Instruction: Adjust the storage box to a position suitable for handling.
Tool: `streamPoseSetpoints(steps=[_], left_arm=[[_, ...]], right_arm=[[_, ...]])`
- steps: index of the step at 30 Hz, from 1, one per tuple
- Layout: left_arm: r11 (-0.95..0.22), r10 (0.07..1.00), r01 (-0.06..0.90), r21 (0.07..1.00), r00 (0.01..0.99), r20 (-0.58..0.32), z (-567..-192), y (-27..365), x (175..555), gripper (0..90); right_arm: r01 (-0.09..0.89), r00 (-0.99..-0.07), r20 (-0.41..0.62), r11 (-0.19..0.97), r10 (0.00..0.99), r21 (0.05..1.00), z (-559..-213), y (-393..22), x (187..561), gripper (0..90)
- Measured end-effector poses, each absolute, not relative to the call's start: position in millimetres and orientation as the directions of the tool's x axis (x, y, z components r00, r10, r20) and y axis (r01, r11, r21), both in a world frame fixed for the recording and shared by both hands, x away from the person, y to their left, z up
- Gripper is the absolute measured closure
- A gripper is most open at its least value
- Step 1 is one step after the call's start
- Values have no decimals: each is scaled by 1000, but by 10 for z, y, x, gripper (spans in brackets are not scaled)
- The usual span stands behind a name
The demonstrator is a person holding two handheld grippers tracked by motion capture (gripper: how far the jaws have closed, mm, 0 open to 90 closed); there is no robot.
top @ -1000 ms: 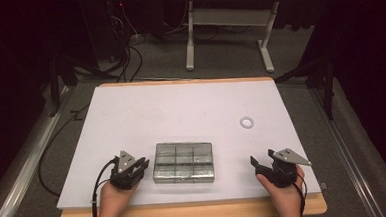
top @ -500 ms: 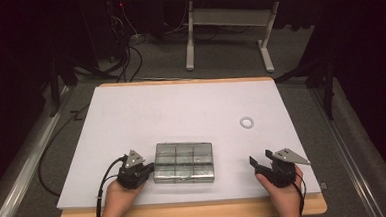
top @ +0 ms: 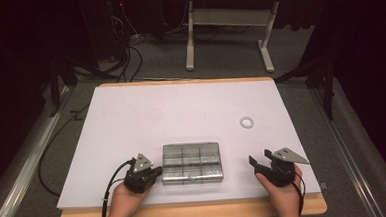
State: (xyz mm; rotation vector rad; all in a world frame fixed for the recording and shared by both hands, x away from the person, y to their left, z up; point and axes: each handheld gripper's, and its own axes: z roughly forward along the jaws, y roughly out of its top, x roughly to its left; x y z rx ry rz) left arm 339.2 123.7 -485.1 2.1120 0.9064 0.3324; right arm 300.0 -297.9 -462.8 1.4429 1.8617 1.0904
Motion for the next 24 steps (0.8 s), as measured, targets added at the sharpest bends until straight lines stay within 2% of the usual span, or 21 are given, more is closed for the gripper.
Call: streamPoseSetpoints(steps=[2, 16, 24], left_arm=[[-440, 700, 481, 758, 712, -45, -4848, 1209, 3372, 900], [-423, 699, 486, 765, 712, -66, -4862, 1164, 3367, 900], [-456, 686, 471, 755, 727, -40, -4840, 1058, 3392, 900]], right_arm=[[522, -280, 67, 93, 958, 848, -4635, -2997, 2999, 354], [521, -274, 79, 79, 958, 850, -4637, -3029, 2992, 363], [511, -266, 79, 71, 961, 856, -4609, -3052, 2971, 360]])
